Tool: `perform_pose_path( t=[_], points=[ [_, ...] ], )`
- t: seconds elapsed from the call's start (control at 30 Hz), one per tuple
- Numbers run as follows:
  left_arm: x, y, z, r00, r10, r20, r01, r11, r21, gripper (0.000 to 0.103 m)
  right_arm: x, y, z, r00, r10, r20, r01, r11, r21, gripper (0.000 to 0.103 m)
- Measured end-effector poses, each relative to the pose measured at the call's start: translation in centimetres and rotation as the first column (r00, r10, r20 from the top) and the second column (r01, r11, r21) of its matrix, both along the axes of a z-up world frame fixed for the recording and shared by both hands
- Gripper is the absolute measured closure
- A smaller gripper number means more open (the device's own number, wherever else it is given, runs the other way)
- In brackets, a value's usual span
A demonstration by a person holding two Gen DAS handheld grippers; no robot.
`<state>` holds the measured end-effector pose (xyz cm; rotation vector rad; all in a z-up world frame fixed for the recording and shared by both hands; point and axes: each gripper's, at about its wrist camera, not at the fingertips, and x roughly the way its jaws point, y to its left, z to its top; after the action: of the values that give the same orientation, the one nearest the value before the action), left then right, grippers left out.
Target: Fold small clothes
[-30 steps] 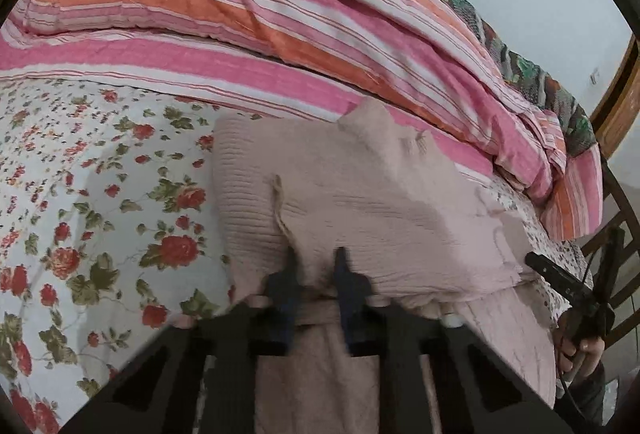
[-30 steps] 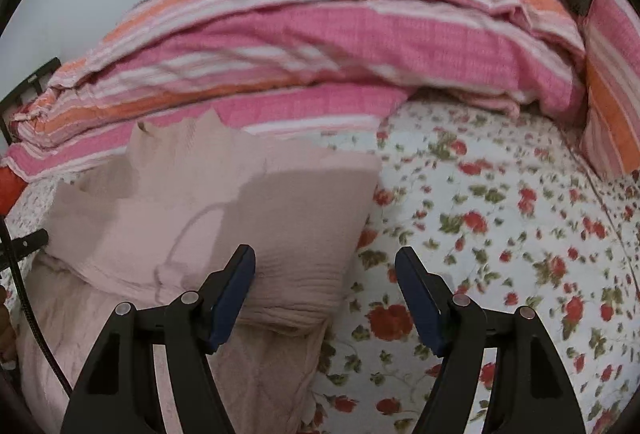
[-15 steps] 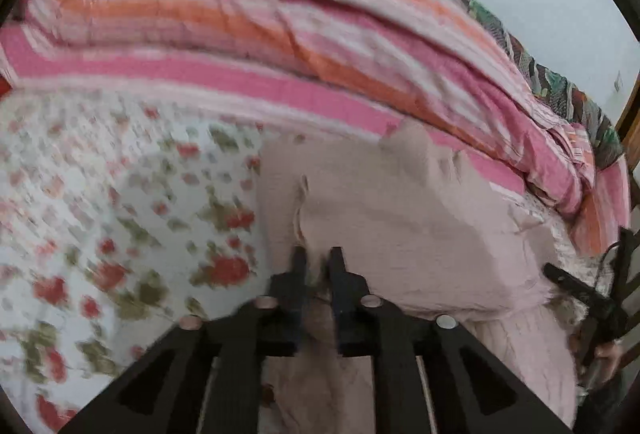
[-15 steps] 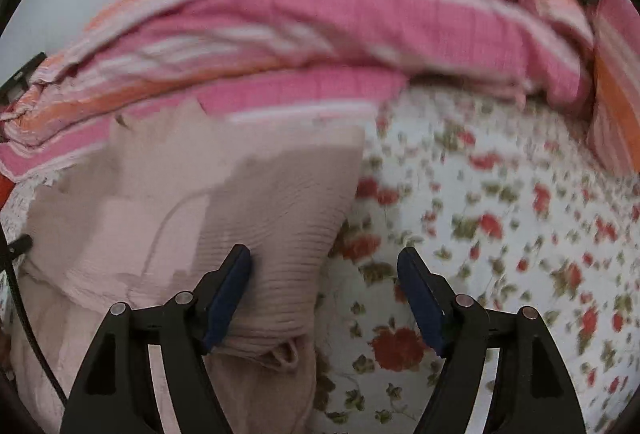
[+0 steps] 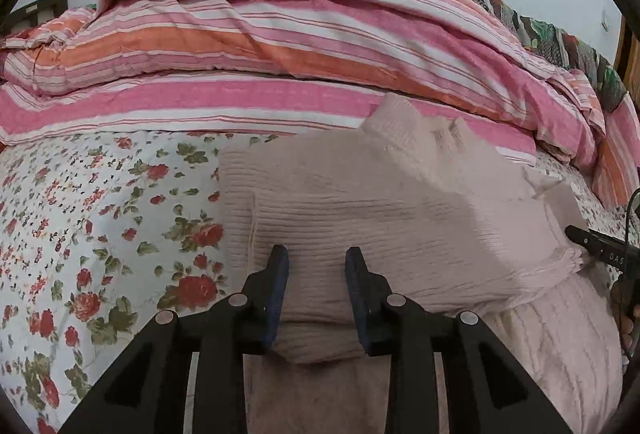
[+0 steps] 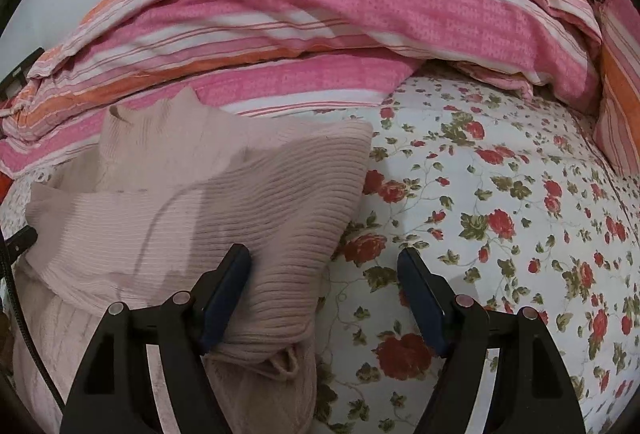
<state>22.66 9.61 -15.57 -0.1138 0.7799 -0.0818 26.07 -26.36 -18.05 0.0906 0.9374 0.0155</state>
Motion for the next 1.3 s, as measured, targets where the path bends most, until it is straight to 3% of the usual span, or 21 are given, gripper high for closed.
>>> perform_pose_path(
  t=[0.27, 0.33, 0.47, 0.53, 0.67, 0.83, 0.93, 1.07, 1.2, 1.3],
  points=[
    [-0.9, -1.0, 0.3, 1.0, 0.004, 0.008, -0.004, 0.999, 0.051, 0.074, 0.1, 0.0, 0.0, 1.0, 0.003, -0.003, -0.003, 1.0, -0.002, 0.029],
    [-1.3, -0.7, 0.5, 1.0, -0.022, 0.008, 0.022, 1.0, 0.017, 0.066, 0.0, -0.1, 0.0, 1.0, 0.004, -0.008, -0.004, 1.0, 0.011, 0.029],
    [-2.6, 0.1, 1.0, 1.0, -0.02, 0.022, 0.021, 0.999, -0.034, 0.066, -1.3, 0.1, 1.4, 0.998, -0.054, 0.009, 0.055, 0.997, -0.051, 0.031],
    [-3.5, 0.6, 1.3, 1.0, -0.013, 0.014, 0.014, 0.998, -0.055, 0.066, -3.2, 0.3, 2.8, 0.997, -0.068, 0.03, 0.069, 0.997, -0.028, 0.038],
    [-6.4, 1.7, 1.1, 1.0, -0.001, -0.027, -0.002, 0.995, -0.097, 0.063, -7.8, 1.1, 4.7, 0.998, -0.025, 0.055, 0.025, 1.0, 0.004, 0.038],
    [-12.6, 2.8, 0.9, 1.0, 0.012, -0.011, -0.013, 0.989, -0.151, 0.039, -14.6, 1.5, 5.8, 0.995, -0.011, 0.101, 0.014, 0.999, -0.029, 0.038],
    [-15.7, 3.1, 0.5, 0.999, 0.033, -0.027, -0.037, 0.986, -0.162, 0.039, -18.0, 0.9, 5.9, 0.995, 0.009, 0.096, -0.009, 1.0, -0.002, 0.038],
    [-20.0, 3.3, -0.3, 0.998, 0.036, -0.055, -0.049, 0.968, -0.246, 0.04, -21.9, 0.7, 4.9, 0.997, 0.037, 0.063, -0.041, 0.997, 0.062, 0.038],
    [-24.0, 2.9, -1.0, 0.999, 0.028, -0.037, -0.037, 0.962, -0.271, 0.042, -25.5, 0.9, 3.4, 0.996, 0.08, 0.046, -0.084, 0.992, 0.094, 0.045],
    [-25.0, 2.2, -1.7, 0.999, -0.006, -0.051, -0.009, 0.955, -0.295, 0.05, -27.2, 1.2, 2.4, 0.995, 0.092, 0.032, -0.095, 0.988, 0.121, 0.052]
  ],
)
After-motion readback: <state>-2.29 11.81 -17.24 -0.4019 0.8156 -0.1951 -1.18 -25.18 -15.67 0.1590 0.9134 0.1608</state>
